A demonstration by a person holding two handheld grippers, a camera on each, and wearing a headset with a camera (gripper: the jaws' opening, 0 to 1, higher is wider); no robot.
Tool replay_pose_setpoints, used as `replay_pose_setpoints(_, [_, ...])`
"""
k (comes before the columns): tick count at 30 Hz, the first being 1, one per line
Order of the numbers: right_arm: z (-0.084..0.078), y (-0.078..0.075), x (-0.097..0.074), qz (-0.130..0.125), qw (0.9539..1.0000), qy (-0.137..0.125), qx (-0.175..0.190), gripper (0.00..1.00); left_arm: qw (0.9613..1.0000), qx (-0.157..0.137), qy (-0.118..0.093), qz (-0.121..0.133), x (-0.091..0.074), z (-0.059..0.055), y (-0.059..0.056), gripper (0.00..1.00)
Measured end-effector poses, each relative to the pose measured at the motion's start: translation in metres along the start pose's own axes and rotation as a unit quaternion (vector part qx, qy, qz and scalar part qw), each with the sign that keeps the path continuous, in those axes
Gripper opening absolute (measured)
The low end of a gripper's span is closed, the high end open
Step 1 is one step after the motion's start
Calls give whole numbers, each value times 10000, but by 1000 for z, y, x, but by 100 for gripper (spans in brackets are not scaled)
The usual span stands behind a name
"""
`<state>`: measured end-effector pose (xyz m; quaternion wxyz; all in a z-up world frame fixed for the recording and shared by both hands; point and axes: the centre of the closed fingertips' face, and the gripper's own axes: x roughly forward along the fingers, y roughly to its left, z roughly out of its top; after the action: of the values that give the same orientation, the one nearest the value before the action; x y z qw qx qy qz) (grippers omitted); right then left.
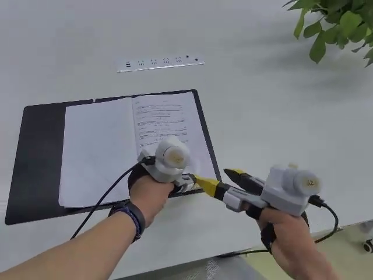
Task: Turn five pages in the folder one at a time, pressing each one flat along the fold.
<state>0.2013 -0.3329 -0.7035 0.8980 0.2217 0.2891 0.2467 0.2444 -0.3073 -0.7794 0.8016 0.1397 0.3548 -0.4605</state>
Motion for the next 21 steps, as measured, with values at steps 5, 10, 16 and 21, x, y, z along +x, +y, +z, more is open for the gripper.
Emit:
replay_pose_setpoints(5, [7,-4,25,134,9999,70,-28,59,9999,-115,-58,14,-5,-4,3,40])
replay_pose_setpoints(10, [7,-14,46,181,9997,106,143,59,9994,-321,-150,2,-8,-6,5,36])
replay_pose_setpoints(16, [7,-34,60,104,9979,-3,645,58,9992,-360,-143,16,-8,-7,5,35])
replay_pose_setpoints(21, [8,-37,64,239,9951,-76,960,54,9992,-368,-124,-3,-10,-9,3,36])
